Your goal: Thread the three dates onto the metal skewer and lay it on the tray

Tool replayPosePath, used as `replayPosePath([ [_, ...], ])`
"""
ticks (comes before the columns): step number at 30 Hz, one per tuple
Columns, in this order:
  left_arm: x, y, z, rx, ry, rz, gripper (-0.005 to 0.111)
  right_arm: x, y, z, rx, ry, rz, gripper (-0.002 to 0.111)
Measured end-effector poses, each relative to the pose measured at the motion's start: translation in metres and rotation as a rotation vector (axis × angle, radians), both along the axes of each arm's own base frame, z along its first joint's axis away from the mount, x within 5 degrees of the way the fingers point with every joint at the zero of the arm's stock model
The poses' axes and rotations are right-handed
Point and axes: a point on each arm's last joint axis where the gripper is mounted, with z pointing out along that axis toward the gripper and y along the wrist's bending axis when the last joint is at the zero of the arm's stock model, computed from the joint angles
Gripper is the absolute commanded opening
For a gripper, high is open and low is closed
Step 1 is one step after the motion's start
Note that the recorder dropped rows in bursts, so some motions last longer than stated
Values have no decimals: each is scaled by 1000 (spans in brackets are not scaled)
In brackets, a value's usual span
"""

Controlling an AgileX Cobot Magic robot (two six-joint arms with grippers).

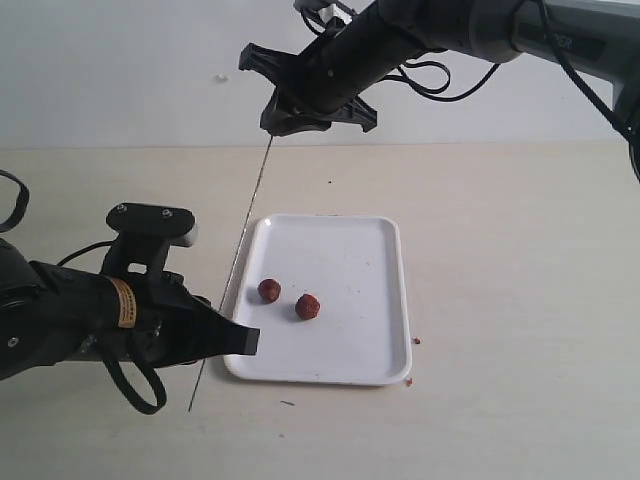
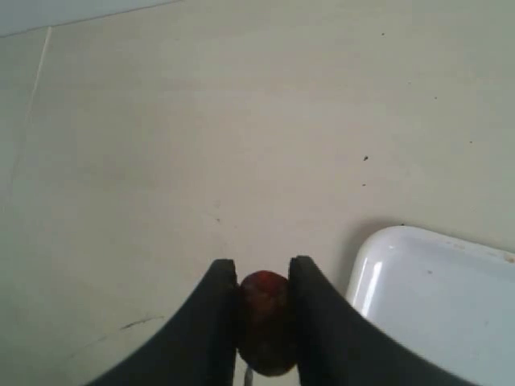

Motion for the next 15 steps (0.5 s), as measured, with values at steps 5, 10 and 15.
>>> replayPosePath([
  [5,0,0,0,0,0,2,0,0,0,0,2,1,0,23],
  [10,0,1,0,7,3,-1,0,0,0,0,2,1,0,23],
  [15,0,1,0,9,1,-4,0,0,1,1,17,5,-3,23],
])
